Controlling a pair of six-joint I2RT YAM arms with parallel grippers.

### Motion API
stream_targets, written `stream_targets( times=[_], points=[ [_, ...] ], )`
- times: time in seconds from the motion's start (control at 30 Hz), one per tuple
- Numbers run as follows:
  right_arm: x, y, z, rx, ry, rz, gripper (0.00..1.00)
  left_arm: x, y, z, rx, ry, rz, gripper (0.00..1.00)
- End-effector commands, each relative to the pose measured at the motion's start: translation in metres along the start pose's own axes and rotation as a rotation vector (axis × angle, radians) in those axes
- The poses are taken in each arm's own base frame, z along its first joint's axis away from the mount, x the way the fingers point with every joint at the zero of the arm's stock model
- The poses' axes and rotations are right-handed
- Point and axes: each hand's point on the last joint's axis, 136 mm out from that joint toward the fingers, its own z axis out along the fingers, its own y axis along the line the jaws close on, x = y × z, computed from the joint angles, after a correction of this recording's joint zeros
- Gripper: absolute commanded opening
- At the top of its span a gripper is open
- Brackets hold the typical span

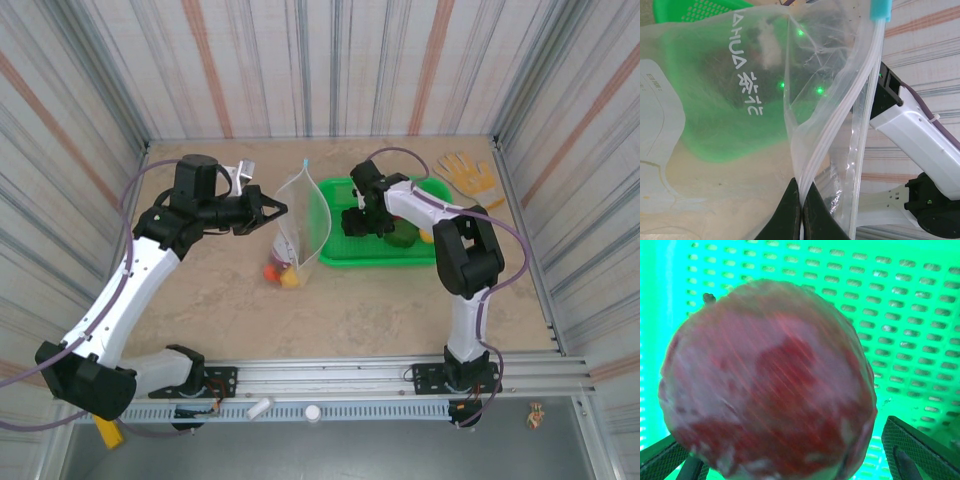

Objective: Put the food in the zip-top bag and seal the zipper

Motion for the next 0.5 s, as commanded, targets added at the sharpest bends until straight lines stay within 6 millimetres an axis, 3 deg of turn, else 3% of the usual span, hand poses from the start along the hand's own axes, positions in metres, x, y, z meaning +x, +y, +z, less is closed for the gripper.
stream_targets(
  times=[0.0, 0.27, 0.47],
  points=[
    [-0.014, 0.004, 0.000, -0.029, -0.026, 0.006, 0.89, 0.004, -0.002, -0.003, 0.000, 0.000, 0.027, 0.00],
    [-0.030, 0.017, 0.001, -0.082, -0.056, 0.005, 0.90, 0.005, -0.001, -0.003, -0.002, 0.000, 0.022, 0.00],
    [-0.027, 0.017, 0.001, -0.082, -0.045, 0.013, 0.72, 0.005, -0.001, -0.004, -0.004, -0.005, 0.025, 0.00]
  ],
)
